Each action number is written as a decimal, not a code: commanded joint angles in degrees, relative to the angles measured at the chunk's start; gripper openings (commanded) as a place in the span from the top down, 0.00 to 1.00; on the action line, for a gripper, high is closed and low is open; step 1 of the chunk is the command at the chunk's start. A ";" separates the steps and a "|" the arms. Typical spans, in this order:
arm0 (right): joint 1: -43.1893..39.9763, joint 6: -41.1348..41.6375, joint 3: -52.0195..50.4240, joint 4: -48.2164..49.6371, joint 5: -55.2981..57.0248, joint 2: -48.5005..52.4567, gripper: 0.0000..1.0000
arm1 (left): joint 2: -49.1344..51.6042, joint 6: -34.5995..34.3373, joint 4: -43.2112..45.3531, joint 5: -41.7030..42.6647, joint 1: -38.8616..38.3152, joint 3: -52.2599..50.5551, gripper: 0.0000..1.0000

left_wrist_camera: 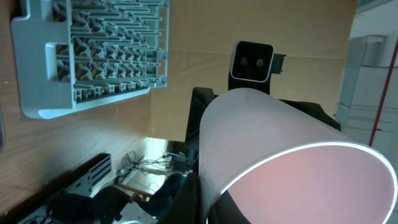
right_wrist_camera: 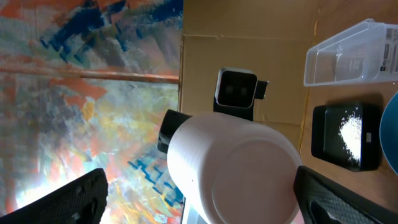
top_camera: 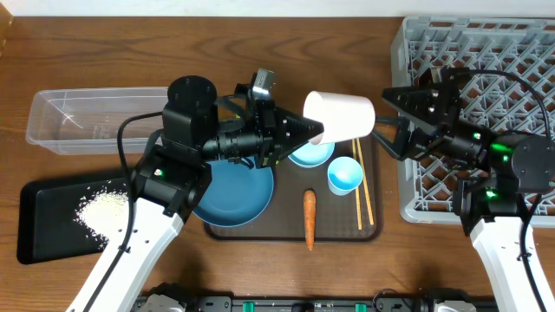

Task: Sort waste into correct bins and load items into the dishwasher rack
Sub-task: 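Bring the right gripper to the pink cup held by the left gripper, then grasp the pink cup with the right gripper and release the left, then carry the pink cup right over the dish rack with the right gripper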

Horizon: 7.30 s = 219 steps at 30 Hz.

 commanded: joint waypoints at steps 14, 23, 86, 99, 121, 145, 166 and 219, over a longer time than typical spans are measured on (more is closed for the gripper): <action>2.82 -0.70 0.24 -1.73 -11.52 0.85 0.01 | -0.15 -2.03 6.56 4.92 -0.48 1.14 0.94; 2.69 -0.98 0.24 -2.19 -10.05 0.92 0.01 | -0.11 -3.30 6.29 5.40 -0.50 1.14 0.94; 2.69 -1.27 0.31 2.60 -7.82 0.92 0.34 | 1.51 1.22 -6.40 8.15 -3.13 0.72 0.94; 2.19 -1.07 0.31 5.60 -7.80 0.92 0.42 | 1.51 3.04 -6.40 8.07 -3.13 0.72 0.86; -2.80 -2.36 0.31 7.67 -9.20 0.92 0.69 | 1.51 5.29 -6.49 0.37 -3.06 0.72 0.84; -21.46 -9.75 0.31 7.69 -16.46 5.05 0.69 | 1.51 18.03 -37.13 -30.34 -2.38 0.72 0.69; -35.74 -20.17 14.51 7.69 -17.73 18.53 0.58 | 1.51 20.83 -39.80 -32.28 -2.43 0.72 0.64; -44.87 -77.57 18.23 -37.64 2.08 34.64 0.45 | 6.54 20.81 -39.58 -33.27 -2.43 0.72 0.64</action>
